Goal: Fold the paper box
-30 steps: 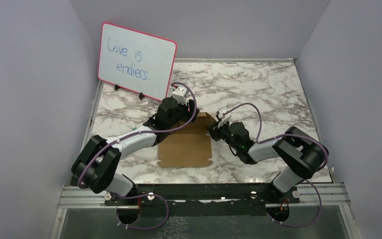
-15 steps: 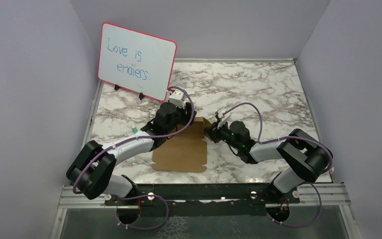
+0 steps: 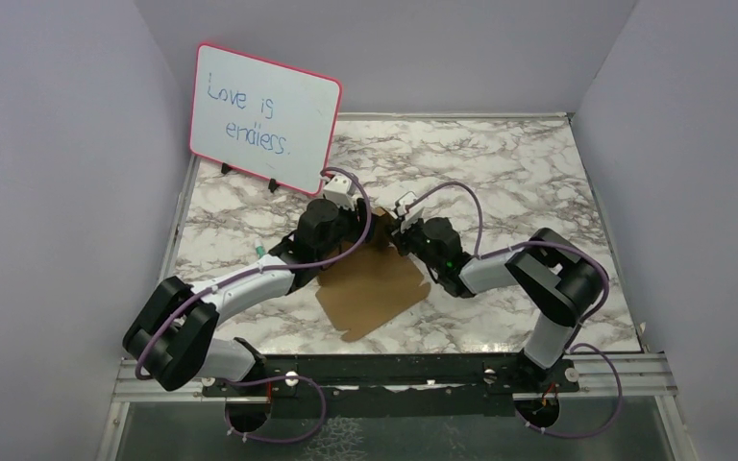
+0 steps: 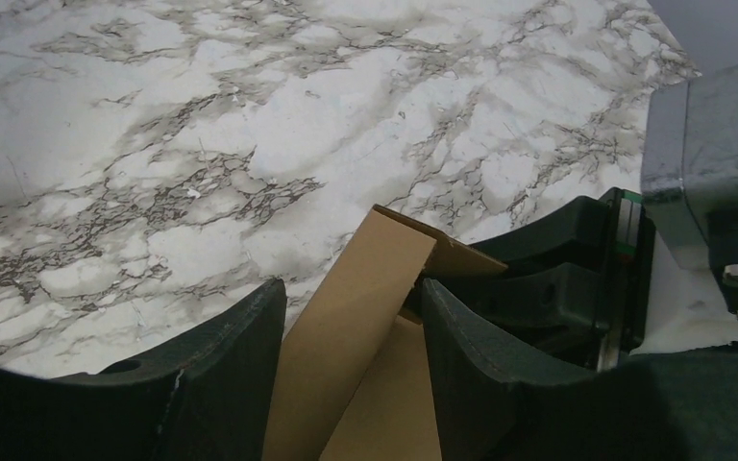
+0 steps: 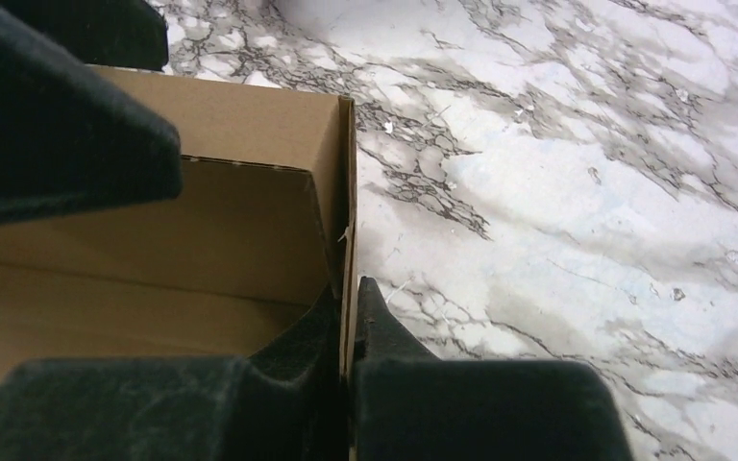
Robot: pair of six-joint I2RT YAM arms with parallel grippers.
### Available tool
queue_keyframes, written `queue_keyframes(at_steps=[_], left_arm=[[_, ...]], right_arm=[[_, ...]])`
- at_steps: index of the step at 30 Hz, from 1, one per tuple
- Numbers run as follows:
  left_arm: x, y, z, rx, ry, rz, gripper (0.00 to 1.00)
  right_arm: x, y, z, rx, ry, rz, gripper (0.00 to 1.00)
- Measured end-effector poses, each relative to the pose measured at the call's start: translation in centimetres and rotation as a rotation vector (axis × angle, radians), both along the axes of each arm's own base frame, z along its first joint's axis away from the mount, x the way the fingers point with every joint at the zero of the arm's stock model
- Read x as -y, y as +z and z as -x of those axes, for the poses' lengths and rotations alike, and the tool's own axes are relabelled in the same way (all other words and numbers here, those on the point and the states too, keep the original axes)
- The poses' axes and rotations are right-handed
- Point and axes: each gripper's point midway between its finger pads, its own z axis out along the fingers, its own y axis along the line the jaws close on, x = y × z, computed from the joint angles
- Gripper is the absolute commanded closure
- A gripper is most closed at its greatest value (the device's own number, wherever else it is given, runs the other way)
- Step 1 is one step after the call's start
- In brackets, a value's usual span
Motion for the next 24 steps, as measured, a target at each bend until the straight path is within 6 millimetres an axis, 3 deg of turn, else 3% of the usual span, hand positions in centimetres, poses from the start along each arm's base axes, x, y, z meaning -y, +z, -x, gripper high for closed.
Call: queue_keyframes(at_steps=[6, 18, 24], left_arm=[[0.1, -0.9, -0.1, -0.016, 0.001, -0.014, 0.44], [0.5, -1.3, -0.6, -0.021, 0.001, -0.025, 0.44], [0.7, -1.1, -0.5, -0.026, 0.001, -0.012, 0.34]], right_arm=[[-0.9, -0.3, -1.1, 0.021, 0.001, -0.011, 0.93], [-0.7, -0.9, -0.3, -0.001, 0.004, -0.041, 0.87], [-0.4, -1.9, 0.0, -0.01, 0.003, -0.045, 0.91]])
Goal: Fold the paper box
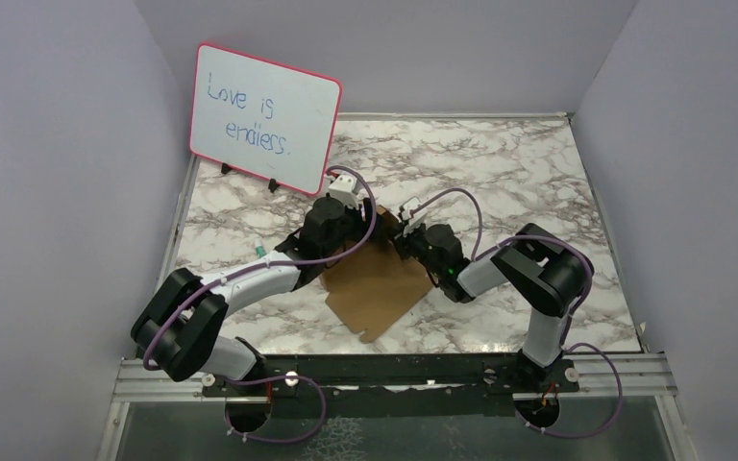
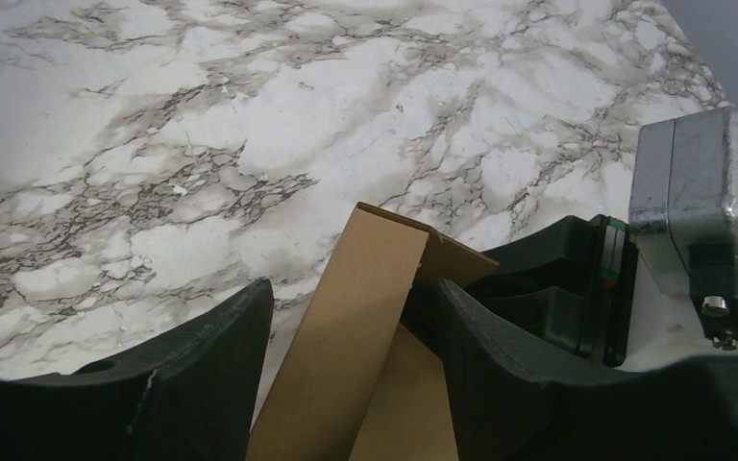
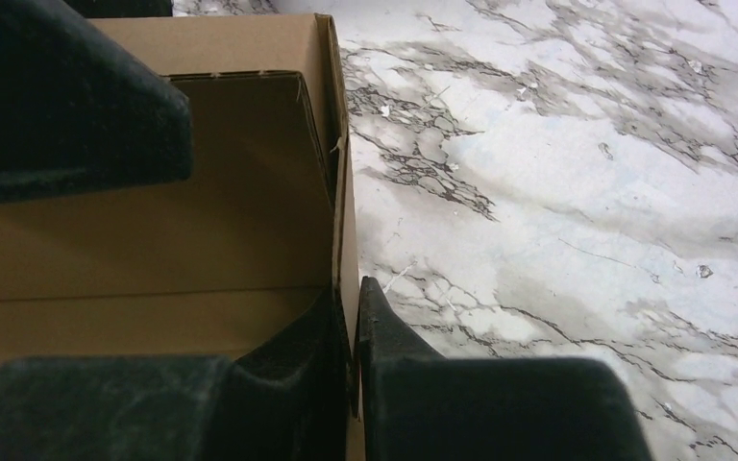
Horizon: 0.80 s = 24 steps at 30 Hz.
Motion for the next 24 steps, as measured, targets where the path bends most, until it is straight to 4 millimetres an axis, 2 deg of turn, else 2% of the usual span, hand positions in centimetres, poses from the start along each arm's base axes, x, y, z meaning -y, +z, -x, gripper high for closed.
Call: queue_keyframes(at_steps=[6, 11, 18, 24], left_arm=[[0.4, 0.4, 0.0, -0.016, 0.002, 0.036, 0.29], [0.6, 0.9, -0.1, -0.03, 0.016, 0.075, 0.29], [1.1, 2.0, -1.5, -0.022, 0.066, 0.128, 0.29], [0.9, 0.8, -2.9, -0.032, 0.124, 0.107, 0.34]], right_arm=[[-0.1, 0.0, 0.0, 0.021, 0.001, -0.022, 0.93], [-0.1, -0.1, 0.0, 0.03, 0.004, -0.029, 0.93], [-0.2, -0.1, 0.0, 0.036, 0.008, -0.036, 0.93], [-0.5, -0.1, 0.2, 0.037, 0.03, -0.04, 0.93]])
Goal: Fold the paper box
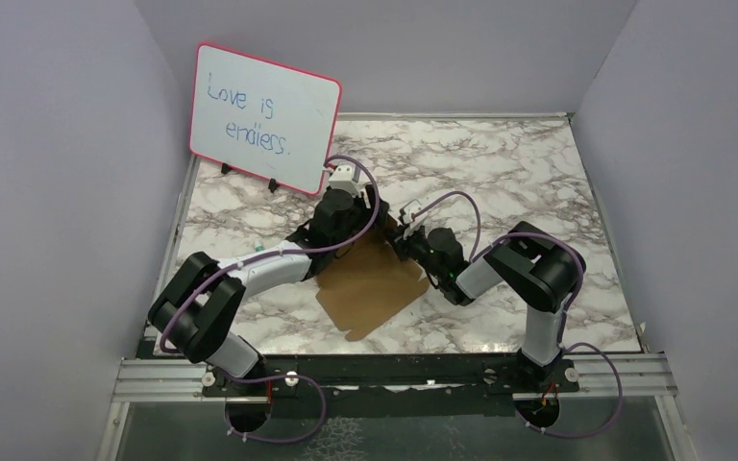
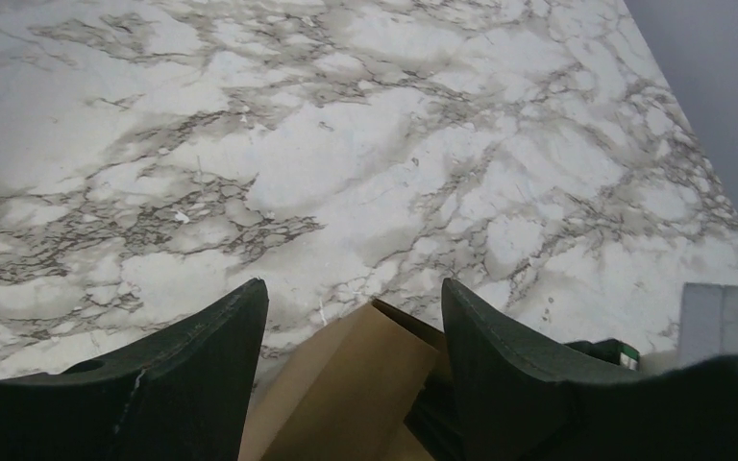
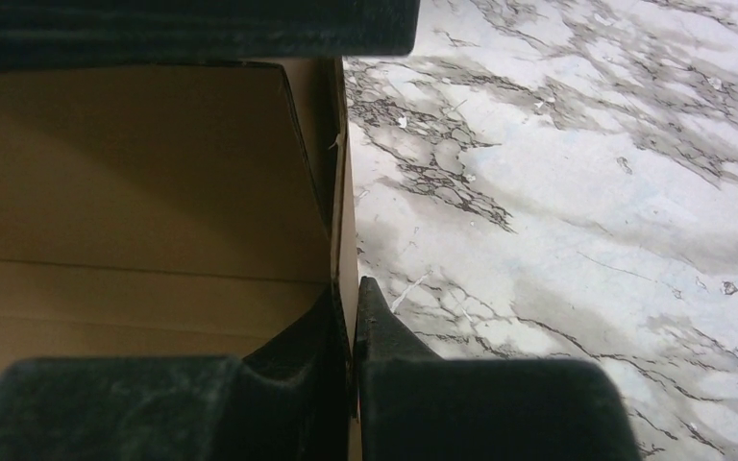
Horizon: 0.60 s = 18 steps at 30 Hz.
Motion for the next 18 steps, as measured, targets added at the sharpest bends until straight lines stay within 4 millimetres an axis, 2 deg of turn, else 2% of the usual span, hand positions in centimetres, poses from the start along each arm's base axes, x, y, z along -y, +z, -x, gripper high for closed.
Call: queue_keyframes(at_steps=[8, 18], left_arm=[[-0.3, -1.4, -0.7, -0.013, 0.032, -0.024, 0.35], [-0.1, -1.5, -0.9, -0.005, 0.034, -0.022, 0.38]], right_arm=[[-0.2, -0.1, 0.1, -0.001, 0.011, -0.001, 0.93], [-0.3, 0.0, 0.1, -0.001, 0.016, -0.003, 0.91]])
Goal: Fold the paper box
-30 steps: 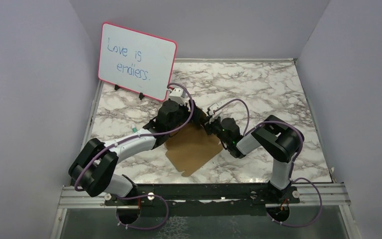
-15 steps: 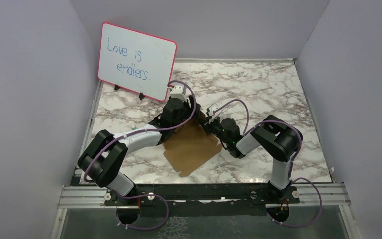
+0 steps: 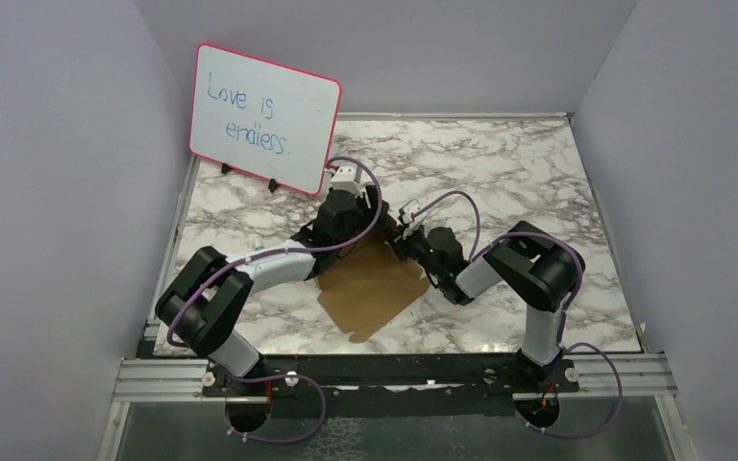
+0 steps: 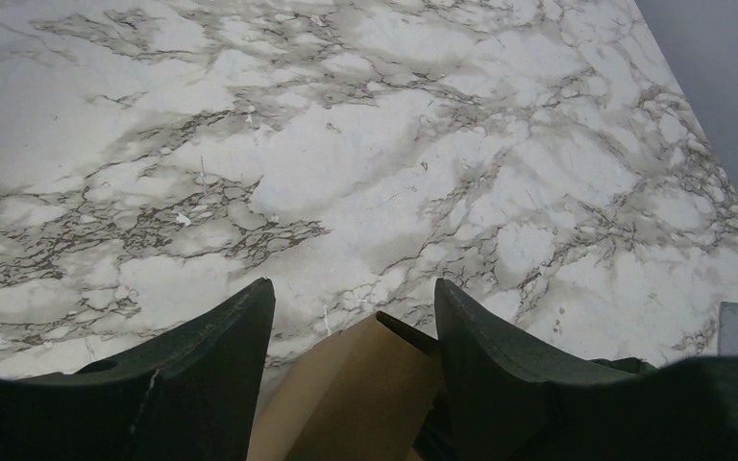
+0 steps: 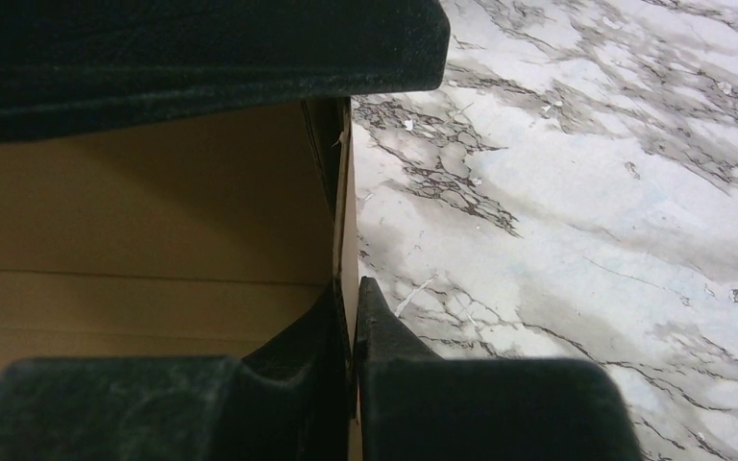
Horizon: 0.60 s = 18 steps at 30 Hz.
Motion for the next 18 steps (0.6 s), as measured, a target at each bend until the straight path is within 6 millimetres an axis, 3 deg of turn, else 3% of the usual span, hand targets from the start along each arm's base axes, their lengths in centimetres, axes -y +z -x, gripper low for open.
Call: queue_keyframes(at_steps=[7, 18], left_arm=[[0.27, 0.09, 0.13, 0.022, 0.003, -0.022, 0.42], [0.36, 0.2, 0.39, 0.074, 0.018, -0.078, 0.45]], right_arm=[[-0.05, -0.03, 0.01, -0.003, 0.004, 0.001, 0.89], [0.26, 0.2, 0.39, -0.018, 0.003, 0.004, 0.74]])
